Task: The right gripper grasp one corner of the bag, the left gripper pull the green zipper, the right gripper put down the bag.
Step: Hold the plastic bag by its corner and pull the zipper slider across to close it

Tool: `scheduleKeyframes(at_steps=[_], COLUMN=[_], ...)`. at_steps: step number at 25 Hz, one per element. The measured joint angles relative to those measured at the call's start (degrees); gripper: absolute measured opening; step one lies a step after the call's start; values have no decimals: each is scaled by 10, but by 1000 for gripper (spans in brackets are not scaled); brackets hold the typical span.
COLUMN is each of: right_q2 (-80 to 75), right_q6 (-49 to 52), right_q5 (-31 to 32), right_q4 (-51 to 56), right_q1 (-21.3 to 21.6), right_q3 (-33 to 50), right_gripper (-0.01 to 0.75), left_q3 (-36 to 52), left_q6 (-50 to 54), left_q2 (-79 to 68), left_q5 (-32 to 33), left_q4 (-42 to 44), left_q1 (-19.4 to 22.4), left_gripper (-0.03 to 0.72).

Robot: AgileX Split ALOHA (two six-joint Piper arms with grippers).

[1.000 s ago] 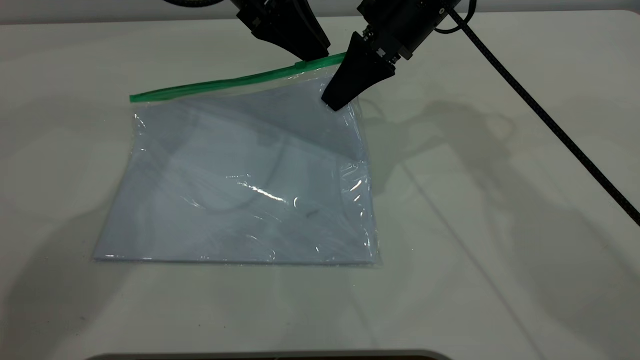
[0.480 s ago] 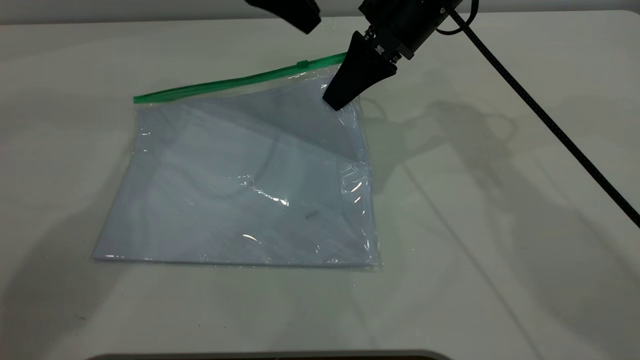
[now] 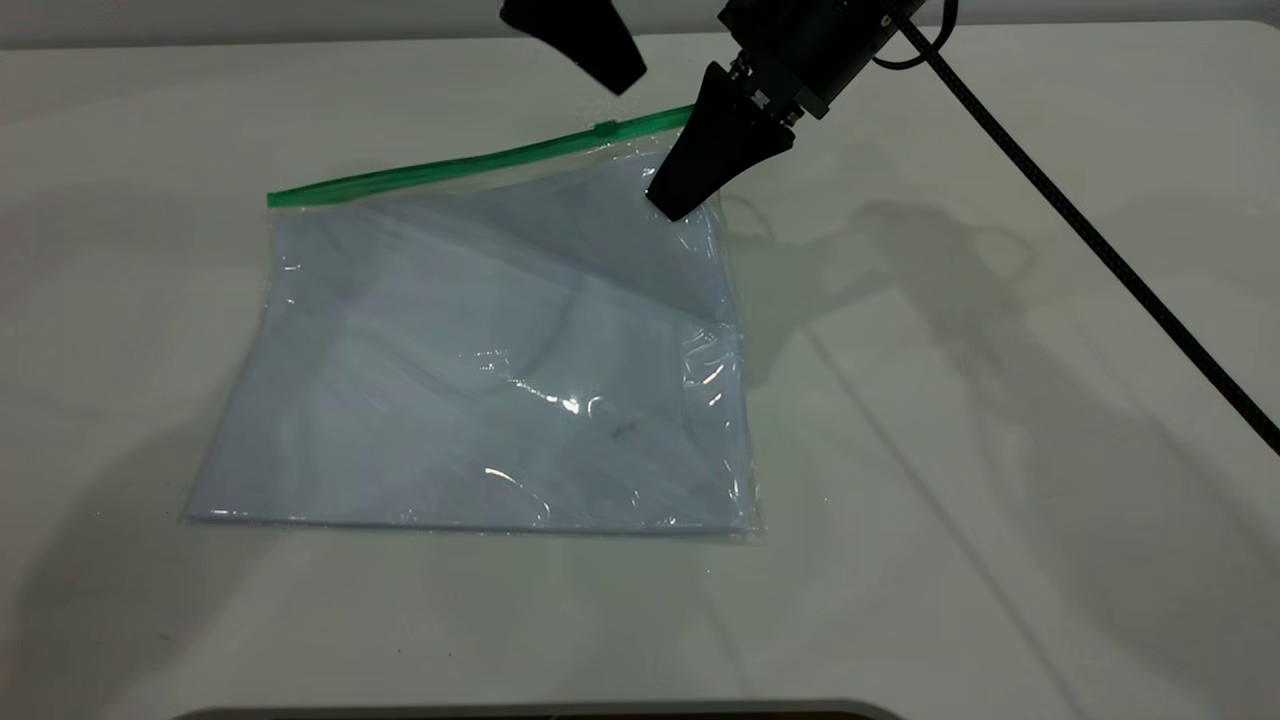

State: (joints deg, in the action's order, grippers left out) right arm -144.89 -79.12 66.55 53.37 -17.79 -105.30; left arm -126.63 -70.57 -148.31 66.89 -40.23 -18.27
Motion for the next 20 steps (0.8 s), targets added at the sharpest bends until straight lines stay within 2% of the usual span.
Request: scheduleKeyframes(at_steps=[7, 14, 20], right_q2=[0, 0, 0], right_q6=[1, 2, 3], right_q5=[0, 1, 2], right_q4=[-1, -2, -2], right_q1=[8, 14, 14], right_q3=[0, 0, 0], right_gripper=[33, 33, 33], left_q3=[0, 0, 0], left_q6=[42, 83, 67], left_q2=[19, 30, 30], left_q5=[0, 0, 0], left_q4=[24, 52, 70], left_q1=[-14, -30, -43], left_gripper=[353, 453, 469])
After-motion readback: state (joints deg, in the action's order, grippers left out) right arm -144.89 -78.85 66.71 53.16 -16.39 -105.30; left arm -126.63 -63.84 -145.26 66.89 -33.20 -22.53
